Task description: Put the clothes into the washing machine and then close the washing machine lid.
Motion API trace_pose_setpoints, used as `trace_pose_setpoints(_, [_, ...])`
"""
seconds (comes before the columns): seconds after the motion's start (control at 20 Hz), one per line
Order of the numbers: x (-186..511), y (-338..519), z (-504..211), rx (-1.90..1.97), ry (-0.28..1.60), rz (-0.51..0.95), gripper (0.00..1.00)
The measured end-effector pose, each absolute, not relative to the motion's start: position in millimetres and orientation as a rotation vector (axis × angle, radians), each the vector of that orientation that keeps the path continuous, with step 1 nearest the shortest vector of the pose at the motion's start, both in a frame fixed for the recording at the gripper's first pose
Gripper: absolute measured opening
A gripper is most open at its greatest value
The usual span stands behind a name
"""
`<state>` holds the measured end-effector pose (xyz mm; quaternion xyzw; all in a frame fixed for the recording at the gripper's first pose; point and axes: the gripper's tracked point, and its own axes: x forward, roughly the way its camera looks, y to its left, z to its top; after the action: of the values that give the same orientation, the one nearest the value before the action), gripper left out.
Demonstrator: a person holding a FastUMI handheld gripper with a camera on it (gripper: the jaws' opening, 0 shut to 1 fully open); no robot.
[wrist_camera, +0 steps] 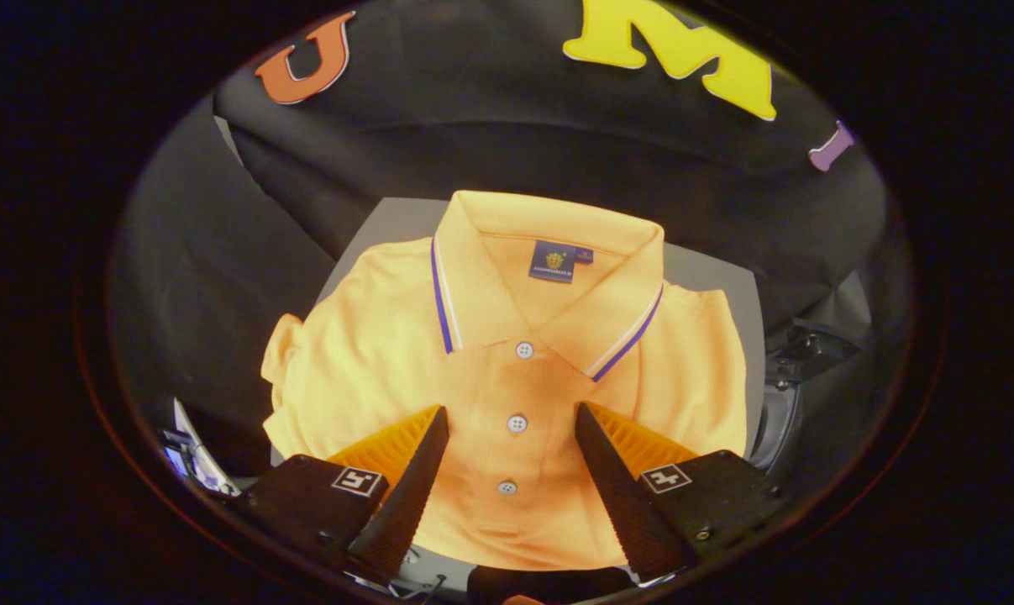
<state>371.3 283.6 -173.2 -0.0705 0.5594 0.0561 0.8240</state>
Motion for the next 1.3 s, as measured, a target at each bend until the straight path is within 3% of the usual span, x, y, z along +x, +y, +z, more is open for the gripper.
trace_pose_setpoints(0.35, [367.5, 284.0, -173.9, -0.140, 1.159, 0.103, 0.94])
trace_pose_setpoints(0.45, [366.8, 283.5, -174.3, -0.138, 1.126, 0.114, 0.87])
trace_pose_setpoints(0.6, [370.3, 280.6, -172.9, -0.136, 1.122, 0.137, 0.68])
trace_pose_setpoints(0.65, [372.3, 278.1, -175.1, -0.113, 1.115, 0.123, 0.59])
trace_pose_setpoints(0.7, [376.2, 276.8, -174.7, -0.121, 1.105, 0.137, 0.34])
trace_pose_setpoints(0.75, [375.5, 275.1, -174.4, -0.121, 1.098, 0.150, 0.29])
trace_pose_setpoints(1.0, [378.8, 270.9, -173.4, -0.014, 1.158, 0.179, 0.08])
trace_pose_setpoints(1.3, [379.3, 268.6, -163.0, 0.053, 1.215, 0.222, 0.07])
